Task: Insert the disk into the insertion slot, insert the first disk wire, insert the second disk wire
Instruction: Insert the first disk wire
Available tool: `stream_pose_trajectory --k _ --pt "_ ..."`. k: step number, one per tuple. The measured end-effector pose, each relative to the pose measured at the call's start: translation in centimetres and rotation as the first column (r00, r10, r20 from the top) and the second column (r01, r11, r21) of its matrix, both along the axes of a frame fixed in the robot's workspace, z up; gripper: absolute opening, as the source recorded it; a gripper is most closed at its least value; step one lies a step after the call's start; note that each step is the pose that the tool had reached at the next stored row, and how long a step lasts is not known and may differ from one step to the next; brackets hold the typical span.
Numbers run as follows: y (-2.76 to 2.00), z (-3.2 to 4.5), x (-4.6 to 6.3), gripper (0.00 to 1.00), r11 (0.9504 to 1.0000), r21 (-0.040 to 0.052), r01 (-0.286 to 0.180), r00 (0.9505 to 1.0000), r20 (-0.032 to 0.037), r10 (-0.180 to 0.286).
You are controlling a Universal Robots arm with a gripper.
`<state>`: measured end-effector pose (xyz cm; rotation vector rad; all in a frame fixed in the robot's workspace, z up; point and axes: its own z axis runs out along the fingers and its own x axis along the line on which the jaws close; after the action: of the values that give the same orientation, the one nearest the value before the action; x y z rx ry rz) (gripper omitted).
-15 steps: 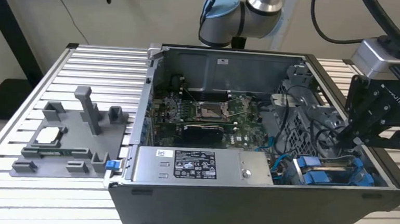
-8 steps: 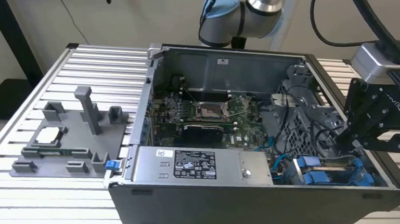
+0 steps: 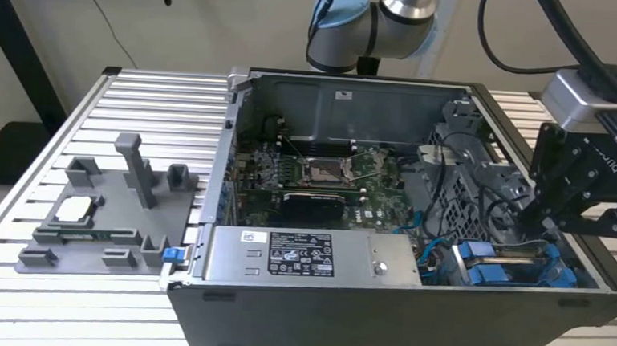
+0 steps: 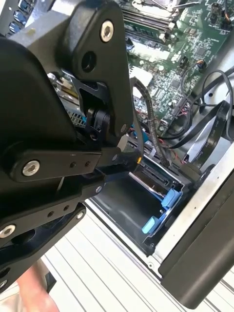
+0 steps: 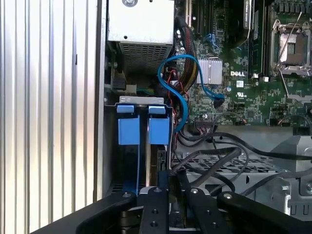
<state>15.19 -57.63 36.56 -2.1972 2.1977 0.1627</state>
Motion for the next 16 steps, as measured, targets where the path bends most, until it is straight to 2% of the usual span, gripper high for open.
stream_pose_trajectory --k 16 --pt "-0.08 -1.59 1.0 0.0 1.0 -0.0001 0.0 1.0 0.0 0.0"
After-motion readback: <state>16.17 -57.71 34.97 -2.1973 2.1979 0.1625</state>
